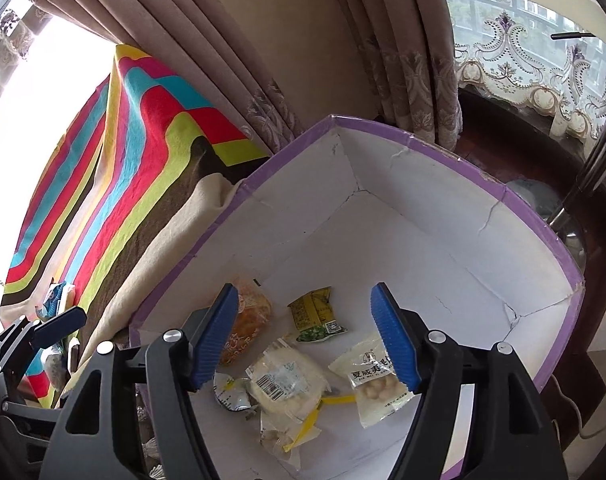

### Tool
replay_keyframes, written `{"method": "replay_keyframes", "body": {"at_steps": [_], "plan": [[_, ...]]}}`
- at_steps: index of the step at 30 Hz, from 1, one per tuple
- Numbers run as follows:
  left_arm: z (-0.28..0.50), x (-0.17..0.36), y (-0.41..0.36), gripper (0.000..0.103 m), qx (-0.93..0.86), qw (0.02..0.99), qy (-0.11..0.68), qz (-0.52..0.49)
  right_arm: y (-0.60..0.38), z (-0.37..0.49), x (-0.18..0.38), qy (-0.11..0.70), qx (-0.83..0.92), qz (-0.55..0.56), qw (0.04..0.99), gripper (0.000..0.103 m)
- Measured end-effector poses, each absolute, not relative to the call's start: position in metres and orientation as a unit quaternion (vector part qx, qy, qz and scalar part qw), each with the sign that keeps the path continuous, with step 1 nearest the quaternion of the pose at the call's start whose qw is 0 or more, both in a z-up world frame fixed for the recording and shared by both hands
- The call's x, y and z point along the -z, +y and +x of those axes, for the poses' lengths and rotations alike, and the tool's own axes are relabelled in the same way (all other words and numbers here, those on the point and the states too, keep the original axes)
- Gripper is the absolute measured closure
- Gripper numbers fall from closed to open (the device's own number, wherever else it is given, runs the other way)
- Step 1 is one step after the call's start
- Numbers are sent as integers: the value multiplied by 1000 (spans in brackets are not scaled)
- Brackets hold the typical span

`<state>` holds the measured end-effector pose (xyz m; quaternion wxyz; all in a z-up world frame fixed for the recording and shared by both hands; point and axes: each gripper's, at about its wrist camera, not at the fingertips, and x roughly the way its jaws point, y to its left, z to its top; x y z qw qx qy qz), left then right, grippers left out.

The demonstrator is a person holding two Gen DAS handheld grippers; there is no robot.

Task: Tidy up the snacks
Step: 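Open both grippers to drop the bun bag and nut packet into the box, then move both open tools back over the snack pile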

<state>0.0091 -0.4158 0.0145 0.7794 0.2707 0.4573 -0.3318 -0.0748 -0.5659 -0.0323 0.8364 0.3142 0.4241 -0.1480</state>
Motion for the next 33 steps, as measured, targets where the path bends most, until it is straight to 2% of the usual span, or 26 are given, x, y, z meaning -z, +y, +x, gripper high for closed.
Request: {"method": "replay_keyframes", "body": {"at_steps": [20,33], "plan": [[52,-40,-288,25,232,837,473,145,-475,-27,-4,446,43,254,857,35],[73,-49,-151,25,128,868,478,52,-410,1,-21,465,-15,219,858,32]]}}
